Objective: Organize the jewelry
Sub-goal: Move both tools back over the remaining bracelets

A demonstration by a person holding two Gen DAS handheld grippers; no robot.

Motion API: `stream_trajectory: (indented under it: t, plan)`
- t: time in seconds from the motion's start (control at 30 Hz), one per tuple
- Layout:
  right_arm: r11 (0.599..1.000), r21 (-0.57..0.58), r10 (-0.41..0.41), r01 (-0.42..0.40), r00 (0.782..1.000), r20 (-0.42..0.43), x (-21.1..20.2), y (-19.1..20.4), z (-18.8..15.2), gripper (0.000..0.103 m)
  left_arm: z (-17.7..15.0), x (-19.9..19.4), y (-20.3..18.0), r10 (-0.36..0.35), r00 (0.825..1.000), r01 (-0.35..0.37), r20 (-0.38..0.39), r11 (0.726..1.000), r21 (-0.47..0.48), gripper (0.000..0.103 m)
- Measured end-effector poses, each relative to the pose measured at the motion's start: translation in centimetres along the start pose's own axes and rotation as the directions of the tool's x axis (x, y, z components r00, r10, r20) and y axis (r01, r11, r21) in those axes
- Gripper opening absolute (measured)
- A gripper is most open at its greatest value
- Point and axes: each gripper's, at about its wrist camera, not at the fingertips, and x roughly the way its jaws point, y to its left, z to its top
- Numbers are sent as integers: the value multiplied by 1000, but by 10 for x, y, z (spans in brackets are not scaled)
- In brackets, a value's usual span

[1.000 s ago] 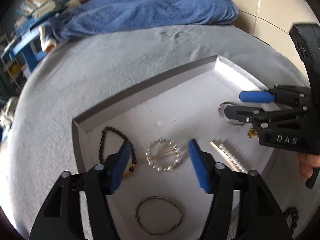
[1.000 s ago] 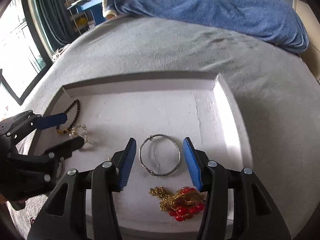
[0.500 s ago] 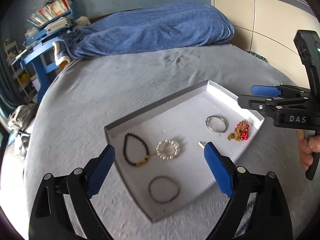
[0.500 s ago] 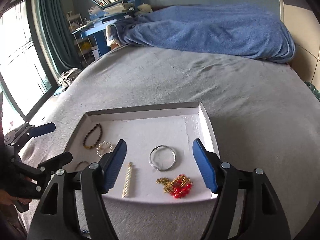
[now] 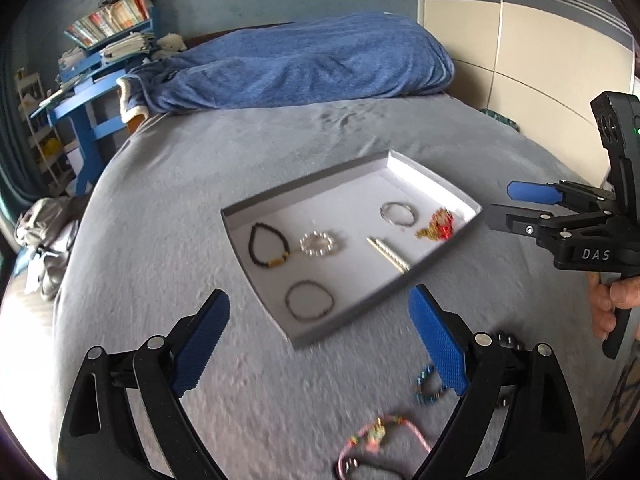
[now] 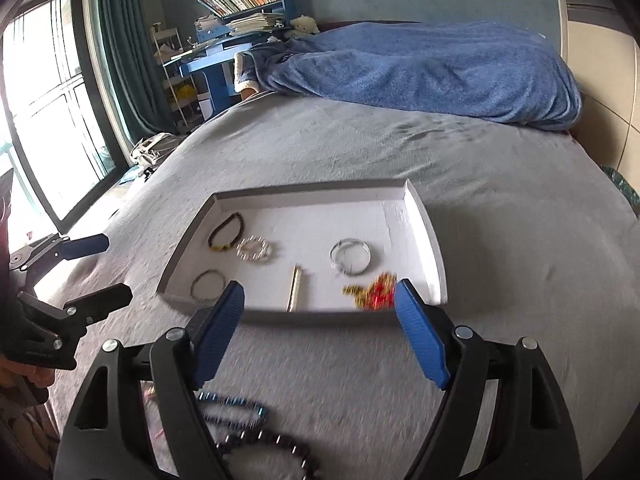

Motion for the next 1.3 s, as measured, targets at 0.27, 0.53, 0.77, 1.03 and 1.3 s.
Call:
stream_trajectory:
  t: [0.27, 0.53, 0.77, 1.03, 1.3]
  plan:
    - [999, 50, -8, 9, 1000, -22, -25, 2, -61, 77, -44, -11, -9, -10, 999, 12, -40, 999, 37, 91]
    - [997, 67, -26, 33, 995, -101, -27, 2, -110, 77, -74, -18, -25, -34, 997, 39, -72, 996, 79, 91]
    - [998, 59, -4, 11, 994, -107, -31, 6, -127, 77, -79, -16, -40, -56, 995, 65, -83, 992, 109, 91]
    - [999, 50, 8, -2, 994, -113, -28, 8, -128, 78, -80, -11, -41, -54, 994, 64, -93, 992, 111, 91]
    - [1000, 29, 8, -5, 992, -124, -30, 10, -138, 78, -85, -7, -48, -64, 992, 77, -107, 989, 125, 91]
